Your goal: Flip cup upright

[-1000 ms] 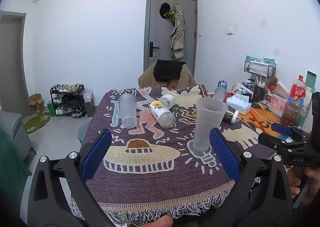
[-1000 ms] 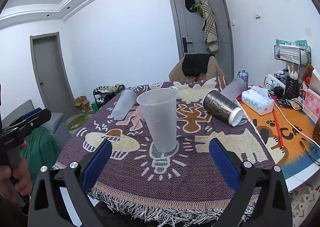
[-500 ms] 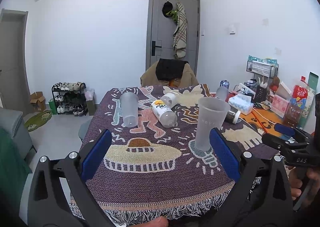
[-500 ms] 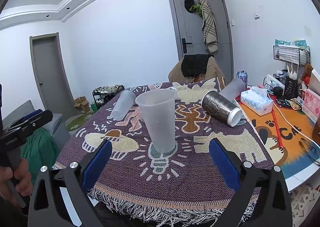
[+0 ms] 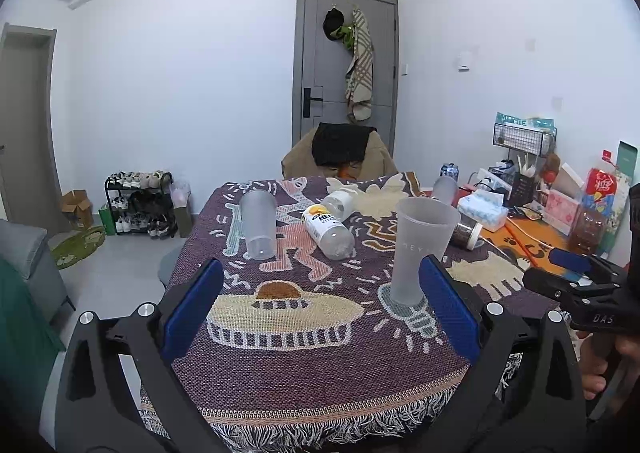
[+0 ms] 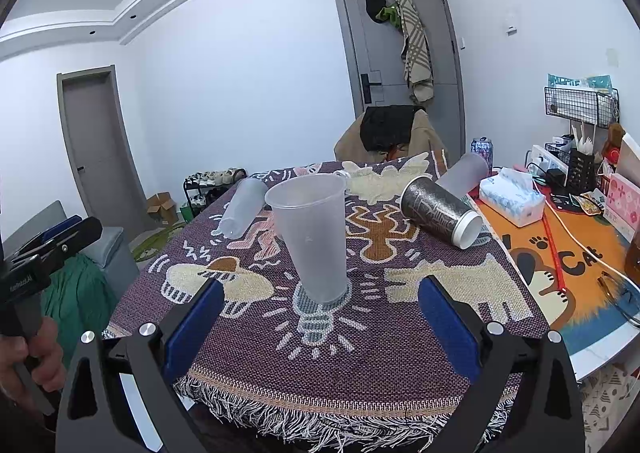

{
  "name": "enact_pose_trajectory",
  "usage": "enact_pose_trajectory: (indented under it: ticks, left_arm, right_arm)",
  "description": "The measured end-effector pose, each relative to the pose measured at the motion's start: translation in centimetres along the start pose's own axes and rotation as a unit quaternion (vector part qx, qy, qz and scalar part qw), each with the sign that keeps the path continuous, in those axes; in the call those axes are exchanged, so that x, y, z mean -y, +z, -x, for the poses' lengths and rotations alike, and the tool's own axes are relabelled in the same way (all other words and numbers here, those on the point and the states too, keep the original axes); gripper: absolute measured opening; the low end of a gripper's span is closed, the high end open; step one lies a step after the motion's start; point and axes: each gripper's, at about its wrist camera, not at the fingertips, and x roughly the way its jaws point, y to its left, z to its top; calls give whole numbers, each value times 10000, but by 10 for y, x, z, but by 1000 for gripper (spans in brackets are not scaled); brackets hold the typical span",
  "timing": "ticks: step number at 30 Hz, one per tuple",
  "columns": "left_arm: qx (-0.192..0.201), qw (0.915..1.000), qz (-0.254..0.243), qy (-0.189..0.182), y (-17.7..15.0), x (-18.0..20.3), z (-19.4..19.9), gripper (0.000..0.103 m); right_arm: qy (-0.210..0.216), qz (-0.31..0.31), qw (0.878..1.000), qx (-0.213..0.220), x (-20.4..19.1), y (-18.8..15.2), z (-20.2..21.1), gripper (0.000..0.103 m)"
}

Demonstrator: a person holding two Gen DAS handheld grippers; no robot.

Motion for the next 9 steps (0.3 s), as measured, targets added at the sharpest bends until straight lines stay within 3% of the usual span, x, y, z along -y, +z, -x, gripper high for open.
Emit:
enact_pose_trajectory:
  ticks: [9]
  left_arm:
    - [-166,9997,198,-16,-12,-12,-20,97]
  right_arm:
    - [-32,-97,9995,-303,2,-12,-27,95]
